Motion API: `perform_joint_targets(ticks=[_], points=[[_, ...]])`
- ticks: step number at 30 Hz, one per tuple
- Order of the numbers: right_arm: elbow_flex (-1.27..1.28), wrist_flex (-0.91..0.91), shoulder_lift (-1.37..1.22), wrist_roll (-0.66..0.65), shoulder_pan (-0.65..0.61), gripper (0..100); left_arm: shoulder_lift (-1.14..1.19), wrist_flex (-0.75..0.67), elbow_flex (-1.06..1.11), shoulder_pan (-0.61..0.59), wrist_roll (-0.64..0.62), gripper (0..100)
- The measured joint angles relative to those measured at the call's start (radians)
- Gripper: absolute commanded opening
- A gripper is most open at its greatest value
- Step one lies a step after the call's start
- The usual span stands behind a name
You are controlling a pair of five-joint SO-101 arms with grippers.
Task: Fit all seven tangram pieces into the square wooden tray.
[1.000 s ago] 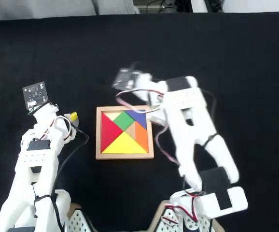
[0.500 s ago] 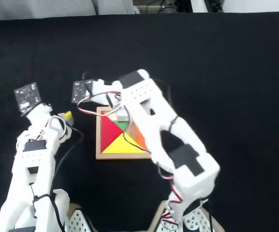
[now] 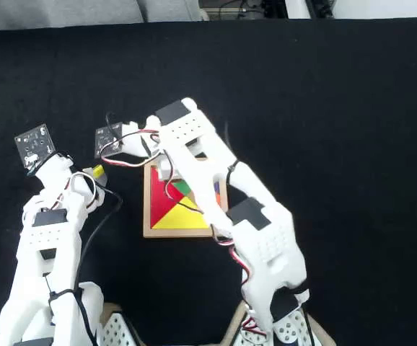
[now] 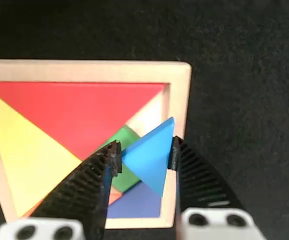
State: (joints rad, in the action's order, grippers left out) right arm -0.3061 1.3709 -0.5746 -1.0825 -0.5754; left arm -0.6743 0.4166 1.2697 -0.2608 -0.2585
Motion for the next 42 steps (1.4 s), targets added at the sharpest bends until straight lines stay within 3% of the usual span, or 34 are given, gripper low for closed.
perform_joint_targets(ticks=[11, 18, 28, 31, 35, 42], points=[[0.0, 0.0, -0.012, 0.0, -0.028, 14.2, 0.0, 0.0, 0.0, 0.011, 0.0, 22], [0.0, 0.0, -0.012, 0.054, -0.028, 30.5, 0.0, 0.0, 0.0, 0.011, 0.0, 22], [-0.026, 0.008, -0.014, 0.06, -0.031, 27.9, 0.0, 0.0, 0.0, 0.011, 0.0, 22], [-0.074, 0.046, -0.009, 0.06, 0.008, 20.7, 0.0, 0.0, 0.0, 0.011, 0.0, 22], [-0.104, 0.083, 0.008, 0.11, 0.086, 0.9, 0.0, 0.0, 0.0, 0.011, 0.0, 22], [-0.106, 0.101, 0.15, 0.238, 0.161, 1.3, 0.0, 0.0, 0.0, 0.011, 0.0, 22]])
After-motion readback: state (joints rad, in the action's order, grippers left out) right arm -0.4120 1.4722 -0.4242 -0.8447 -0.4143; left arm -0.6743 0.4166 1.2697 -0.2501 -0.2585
